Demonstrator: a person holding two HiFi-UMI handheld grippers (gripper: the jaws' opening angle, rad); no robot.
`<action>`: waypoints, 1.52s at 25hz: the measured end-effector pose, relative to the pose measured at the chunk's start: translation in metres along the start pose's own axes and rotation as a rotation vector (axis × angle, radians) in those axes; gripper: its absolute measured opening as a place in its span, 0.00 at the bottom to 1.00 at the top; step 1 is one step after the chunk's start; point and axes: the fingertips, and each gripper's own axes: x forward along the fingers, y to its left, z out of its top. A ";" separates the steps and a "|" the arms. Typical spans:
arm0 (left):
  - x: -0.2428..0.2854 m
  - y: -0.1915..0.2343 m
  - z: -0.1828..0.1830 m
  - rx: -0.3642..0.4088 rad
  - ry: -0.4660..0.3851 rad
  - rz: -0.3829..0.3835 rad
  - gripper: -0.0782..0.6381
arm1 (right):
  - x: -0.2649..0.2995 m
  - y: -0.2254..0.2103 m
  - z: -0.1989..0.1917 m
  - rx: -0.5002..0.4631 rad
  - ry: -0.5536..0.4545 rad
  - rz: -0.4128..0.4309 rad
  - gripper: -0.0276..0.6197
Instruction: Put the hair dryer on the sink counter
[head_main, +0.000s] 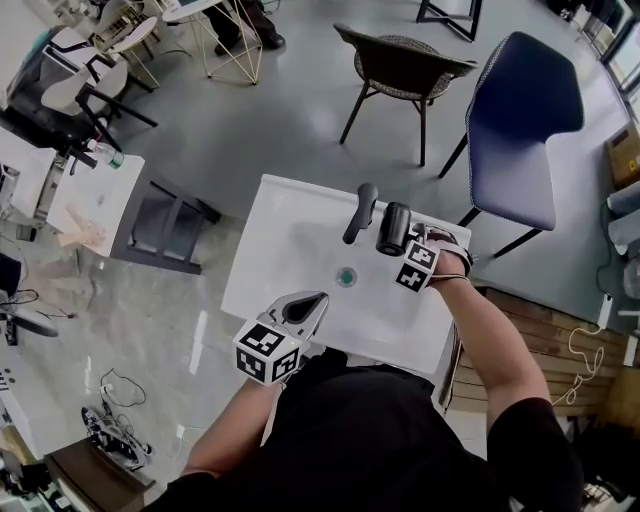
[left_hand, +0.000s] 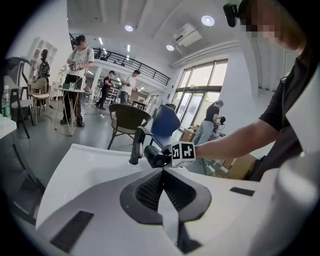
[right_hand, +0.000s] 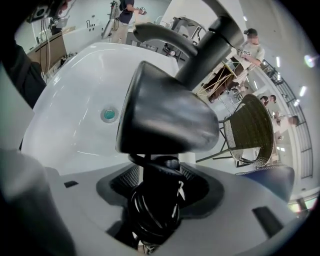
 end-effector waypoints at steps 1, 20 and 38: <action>-0.001 0.002 -0.002 -0.005 0.002 0.003 0.11 | 0.003 0.000 0.002 -0.002 0.000 -0.001 0.42; 0.002 0.012 -0.005 -0.018 0.017 0.004 0.11 | 0.012 0.005 -0.004 -0.013 0.035 0.140 0.48; 0.004 -0.002 -0.006 -0.004 0.010 -0.011 0.11 | -0.005 0.011 -0.032 -0.065 0.050 0.035 0.49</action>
